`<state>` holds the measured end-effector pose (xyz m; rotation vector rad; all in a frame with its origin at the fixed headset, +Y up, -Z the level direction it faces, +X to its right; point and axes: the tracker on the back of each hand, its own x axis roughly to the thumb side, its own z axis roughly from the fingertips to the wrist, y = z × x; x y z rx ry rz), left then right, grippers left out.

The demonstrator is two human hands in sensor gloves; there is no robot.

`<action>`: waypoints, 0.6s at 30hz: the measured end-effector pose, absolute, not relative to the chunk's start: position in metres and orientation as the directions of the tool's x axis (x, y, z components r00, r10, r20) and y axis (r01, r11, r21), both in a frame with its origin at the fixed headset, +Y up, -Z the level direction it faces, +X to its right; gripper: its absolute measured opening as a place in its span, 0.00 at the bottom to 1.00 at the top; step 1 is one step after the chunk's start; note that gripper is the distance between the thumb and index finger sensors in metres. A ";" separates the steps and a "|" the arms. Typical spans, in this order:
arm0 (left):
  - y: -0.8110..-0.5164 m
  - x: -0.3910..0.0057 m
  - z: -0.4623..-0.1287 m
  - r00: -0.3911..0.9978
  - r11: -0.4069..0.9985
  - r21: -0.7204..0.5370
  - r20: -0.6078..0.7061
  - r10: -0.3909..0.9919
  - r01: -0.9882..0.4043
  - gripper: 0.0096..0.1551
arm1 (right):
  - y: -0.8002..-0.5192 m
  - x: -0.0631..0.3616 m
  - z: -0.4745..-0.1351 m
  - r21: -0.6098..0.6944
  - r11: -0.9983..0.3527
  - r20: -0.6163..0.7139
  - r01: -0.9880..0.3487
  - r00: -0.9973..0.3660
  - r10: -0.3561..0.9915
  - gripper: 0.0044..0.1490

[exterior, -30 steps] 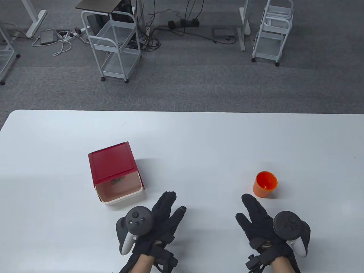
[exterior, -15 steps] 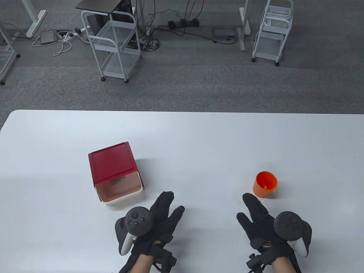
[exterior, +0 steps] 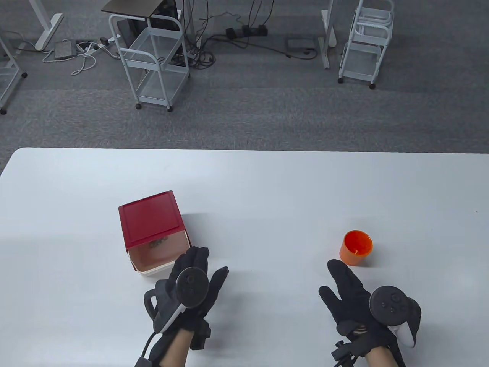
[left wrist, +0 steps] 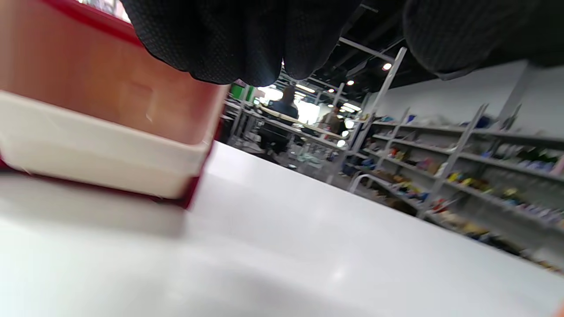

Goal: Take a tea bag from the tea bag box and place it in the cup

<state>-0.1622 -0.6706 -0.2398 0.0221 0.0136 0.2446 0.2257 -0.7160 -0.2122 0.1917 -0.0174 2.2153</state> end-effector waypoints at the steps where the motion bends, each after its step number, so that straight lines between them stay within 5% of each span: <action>1: -0.669 -0.167 -0.243 0.978 0.979 0.016 -0.040 0.204 -0.203 0.46 | -0.716 0.226 -0.212 0.055 -0.607 0.145 -0.793 -0.595 0.790 0.52; 18: -0.702 -0.197 -0.282 0.953 0.974 -0.157 -0.230 -0.195 0.162 0.36 | -0.717 0.224 -0.212 0.064 -0.616 0.136 -0.785 -0.605 0.784 0.52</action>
